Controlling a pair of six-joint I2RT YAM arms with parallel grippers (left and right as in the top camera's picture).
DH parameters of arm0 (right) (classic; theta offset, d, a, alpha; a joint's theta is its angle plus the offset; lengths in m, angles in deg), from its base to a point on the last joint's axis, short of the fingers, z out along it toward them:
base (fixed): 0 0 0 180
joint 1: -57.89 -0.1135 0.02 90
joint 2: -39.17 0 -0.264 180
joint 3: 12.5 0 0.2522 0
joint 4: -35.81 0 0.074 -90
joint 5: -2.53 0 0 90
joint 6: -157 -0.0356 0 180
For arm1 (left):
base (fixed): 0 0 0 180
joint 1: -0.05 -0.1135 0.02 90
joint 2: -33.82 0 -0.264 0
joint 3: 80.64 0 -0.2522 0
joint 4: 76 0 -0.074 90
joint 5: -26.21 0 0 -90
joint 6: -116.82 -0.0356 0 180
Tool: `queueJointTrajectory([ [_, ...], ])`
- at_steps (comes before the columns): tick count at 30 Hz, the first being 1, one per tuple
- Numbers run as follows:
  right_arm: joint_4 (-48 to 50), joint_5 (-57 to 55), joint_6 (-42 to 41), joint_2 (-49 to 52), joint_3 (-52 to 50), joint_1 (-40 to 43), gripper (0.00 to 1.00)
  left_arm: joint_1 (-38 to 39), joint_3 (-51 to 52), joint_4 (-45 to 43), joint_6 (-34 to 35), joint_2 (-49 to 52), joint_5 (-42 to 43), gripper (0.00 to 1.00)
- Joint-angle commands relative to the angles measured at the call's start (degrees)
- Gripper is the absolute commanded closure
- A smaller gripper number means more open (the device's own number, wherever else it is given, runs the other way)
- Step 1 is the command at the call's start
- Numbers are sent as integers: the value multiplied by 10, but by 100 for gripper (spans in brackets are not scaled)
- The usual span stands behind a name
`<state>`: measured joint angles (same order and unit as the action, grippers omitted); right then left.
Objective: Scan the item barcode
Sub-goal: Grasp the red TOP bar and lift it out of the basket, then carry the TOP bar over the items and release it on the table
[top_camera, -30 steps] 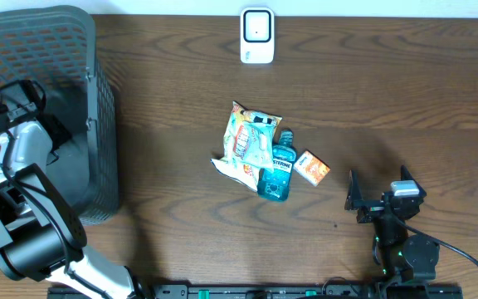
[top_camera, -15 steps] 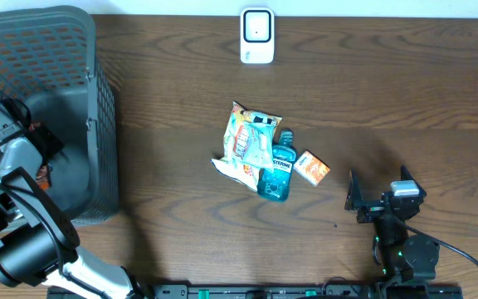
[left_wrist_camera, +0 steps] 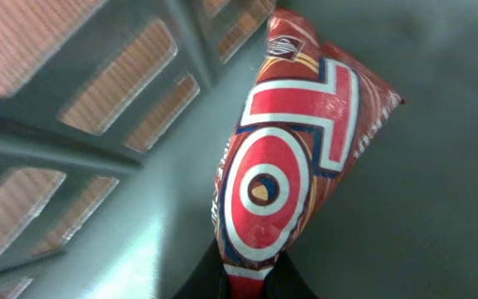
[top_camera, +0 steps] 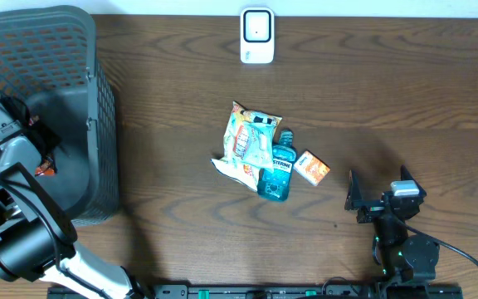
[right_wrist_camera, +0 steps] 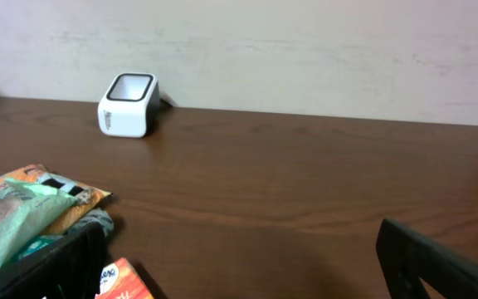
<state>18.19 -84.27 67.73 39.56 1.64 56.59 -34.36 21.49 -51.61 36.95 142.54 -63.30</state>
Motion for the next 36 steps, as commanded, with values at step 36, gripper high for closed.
queueJointTrajectory([
  [36,-2,1,8,0,-1,1,1,631,-23,35,81,-249,104,92],
])
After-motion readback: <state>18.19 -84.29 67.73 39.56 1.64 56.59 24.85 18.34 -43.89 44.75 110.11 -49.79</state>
